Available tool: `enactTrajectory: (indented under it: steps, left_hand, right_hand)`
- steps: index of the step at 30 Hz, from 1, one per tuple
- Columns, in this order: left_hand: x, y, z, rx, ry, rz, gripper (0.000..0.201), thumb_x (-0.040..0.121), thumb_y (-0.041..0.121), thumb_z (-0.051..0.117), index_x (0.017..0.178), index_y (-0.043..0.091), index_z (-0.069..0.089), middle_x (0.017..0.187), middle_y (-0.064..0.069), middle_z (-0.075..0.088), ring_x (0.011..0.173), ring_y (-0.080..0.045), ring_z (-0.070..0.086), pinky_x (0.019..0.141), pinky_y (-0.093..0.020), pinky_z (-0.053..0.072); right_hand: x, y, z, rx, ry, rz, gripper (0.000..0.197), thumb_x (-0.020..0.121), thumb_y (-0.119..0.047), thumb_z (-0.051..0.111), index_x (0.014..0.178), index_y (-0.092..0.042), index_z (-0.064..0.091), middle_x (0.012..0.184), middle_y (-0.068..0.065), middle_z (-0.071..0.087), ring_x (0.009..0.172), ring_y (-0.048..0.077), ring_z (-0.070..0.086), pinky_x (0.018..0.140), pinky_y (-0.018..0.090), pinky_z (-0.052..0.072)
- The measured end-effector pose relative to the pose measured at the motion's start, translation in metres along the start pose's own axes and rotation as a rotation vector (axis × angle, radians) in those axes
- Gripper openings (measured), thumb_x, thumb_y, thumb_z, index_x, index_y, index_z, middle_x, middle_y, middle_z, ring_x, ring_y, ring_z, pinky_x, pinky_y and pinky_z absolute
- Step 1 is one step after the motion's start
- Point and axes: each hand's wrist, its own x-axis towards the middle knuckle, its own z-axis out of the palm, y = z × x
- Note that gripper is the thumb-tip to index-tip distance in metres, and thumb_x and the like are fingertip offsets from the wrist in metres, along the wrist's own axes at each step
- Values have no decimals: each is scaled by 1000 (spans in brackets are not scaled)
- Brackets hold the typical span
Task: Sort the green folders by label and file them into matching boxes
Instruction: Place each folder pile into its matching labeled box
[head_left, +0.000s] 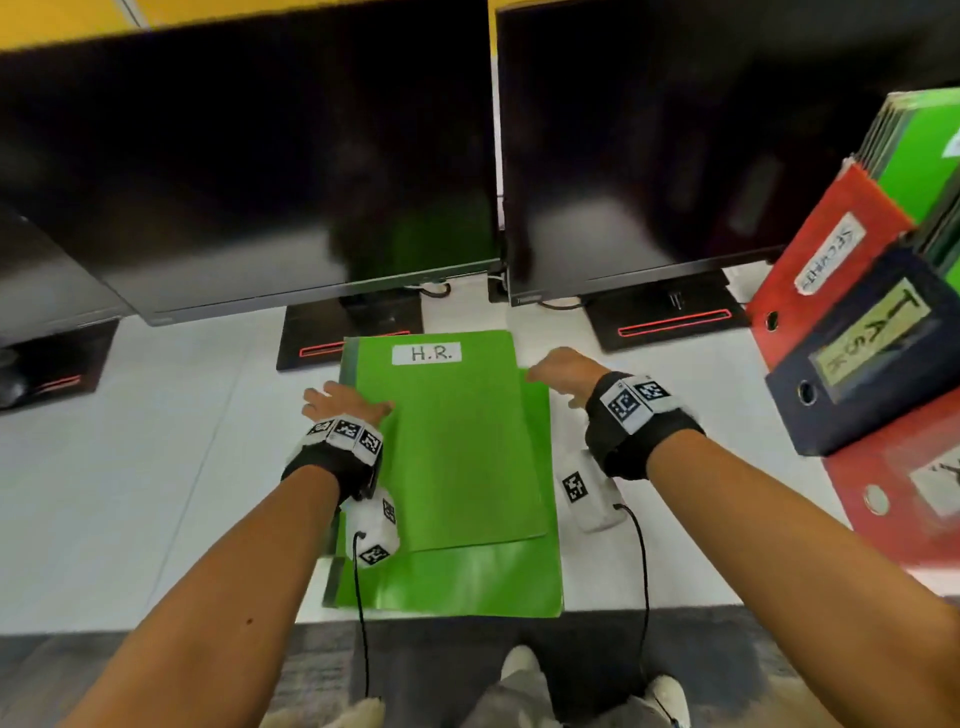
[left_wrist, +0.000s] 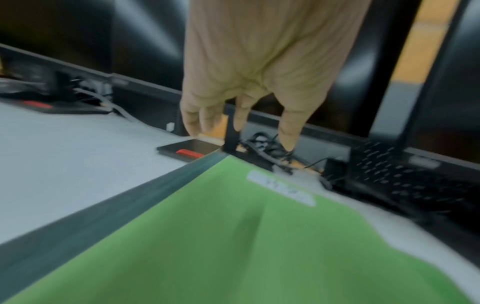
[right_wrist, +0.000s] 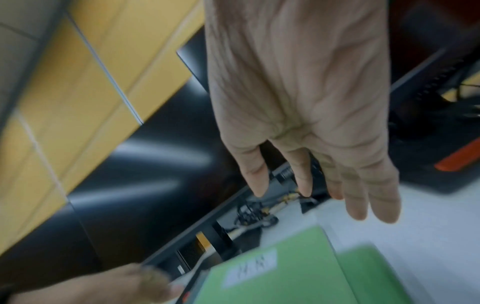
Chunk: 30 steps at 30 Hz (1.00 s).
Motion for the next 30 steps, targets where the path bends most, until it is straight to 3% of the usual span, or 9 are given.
enactTrajectory:
  steps: [3,6,9,12,14,18,21,26,30]
  left_hand:
    - [7,-35,29,-18,-111,-137,97,73,56,67,141,3,23,142,-20,25,134,-37,28,110,-46,29]
    - [6,-42,48,-55,-124,-106,90,74,52,69,138,7,25,139,-20,28,131,-40,32,107,-50,33]
    - [0,-36,58,-155,-150,-70,85,75,40,73,137,9,23,140,-19,27,127,-43,36,104,-53,36]
    - [3,-36,62,-275,-199,-84,89,74,32,76,139,10,18,143,-19,28,129,-43,36,106,-53,35]
    - [6,-37,58,-315,-271,-113,98,73,31,77,143,5,13,146,-21,28,133,-40,34,109,-49,33]
    - [7,-37,47,-399,-478,-111,91,74,44,73,141,-2,30,139,-20,45,123,-36,49,103,-40,41]
    - [-1,-27,37,-511,-473,14,77,76,42,72,132,-3,44,128,-19,56,114,-34,57,94,-34,45]
    - [-27,9,-8,-972,-394,307,39,82,15,69,116,1,58,99,-13,68,86,-25,65,90,-40,52]
    - [-54,40,-44,-1114,-213,632,23,84,9,65,105,12,57,102,-9,63,95,-24,60,88,-37,51]
  right_hand:
    - [12,24,20,84,21,102,48,92,-20,51,131,5,37,121,16,45,125,33,44,98,38,40]
    - [16,48,40,251,5,167,27,90,-15,52,111,0,44,107,16,46,111,31,51,94,41,44]
    - [40,78,60,394,85,186,40,79,-17,58,109,7,49,110,21,56,104,33,56,95,44,46]
    - [23,77,61,488,114,223,28,82,-14,58,99,7,50,85,19,57,76,30,59,63,29,51]
    - [18,80,58,502,97,256,17,87,-11,57,83,2,46,66,11,48,56,20,48,48,22,40]
    - [24,92,57,591,91,238,79,66,-30,77,127,5,42,116,21,60,99,33,62,83,38,52]
    - [9,82,47,623,204,141,67,80,-26,70,131,3,39,128,19,54,112,33,56,90,38,48]
    - [-31,60,-1,629,483,-219,43,82,-18,68,121,-11,51,121,8,62,107,25,60,97,42,48]
    - [-75,37,-43,674,702,-565,42,86,-8,63,123,-14,45,119,1,56,109,15,56,95,28,47]
